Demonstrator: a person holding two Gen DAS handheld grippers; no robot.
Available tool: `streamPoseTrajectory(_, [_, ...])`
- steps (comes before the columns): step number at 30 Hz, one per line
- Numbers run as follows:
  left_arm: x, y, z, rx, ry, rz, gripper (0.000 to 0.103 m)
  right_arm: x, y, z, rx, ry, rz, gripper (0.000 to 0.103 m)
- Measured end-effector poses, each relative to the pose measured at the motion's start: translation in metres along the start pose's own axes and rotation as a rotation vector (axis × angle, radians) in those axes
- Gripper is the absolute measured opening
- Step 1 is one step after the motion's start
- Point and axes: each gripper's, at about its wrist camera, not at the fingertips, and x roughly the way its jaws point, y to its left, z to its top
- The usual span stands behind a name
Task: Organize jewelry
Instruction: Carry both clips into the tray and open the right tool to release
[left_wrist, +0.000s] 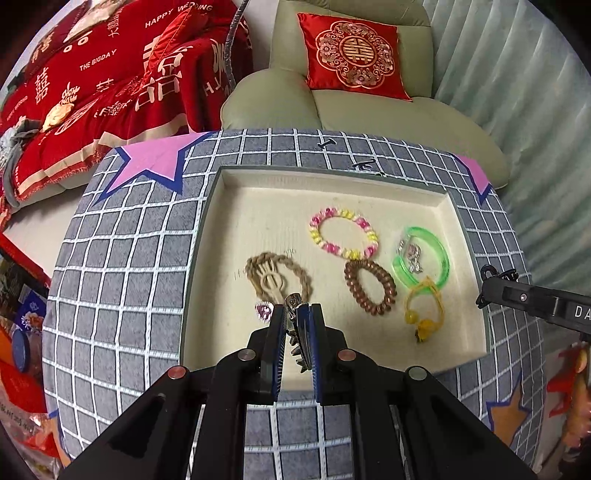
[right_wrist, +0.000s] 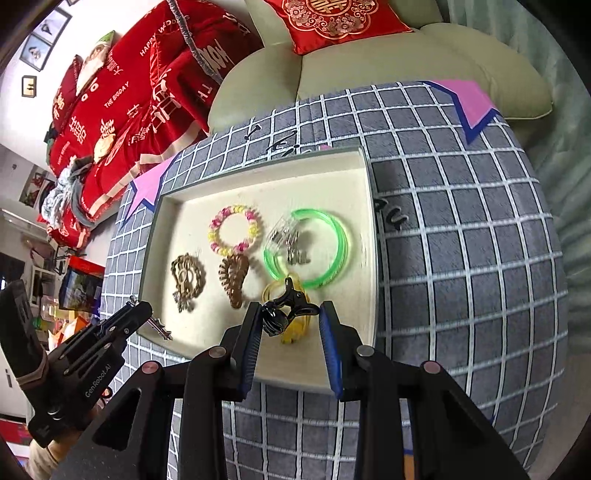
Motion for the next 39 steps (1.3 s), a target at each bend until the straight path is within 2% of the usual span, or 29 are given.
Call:
streamPoseTrajectory(16, [0.035, -0.007, 0.018, -0.010, 0.024, 0.035, 0.022, 0.030, -0.007, 0.024, -0.029, 0.034, 0.000, 0.034])
streamPoseTrajectory(30, [0.054, -0.021, 0.013, 0.045, 0.055, 0.058, 0.022, 0.044, 0.007, 0.001, -0.070, 0.102, 0.047, 0.034])
streamPoseTrajectory(39, [0.063, -0.025, 0.008, 0.068, 0.077, 0.084, 0.022, 0.067, 0.005, -0.012, -0.066, 0.146, 0.009, 0.034])
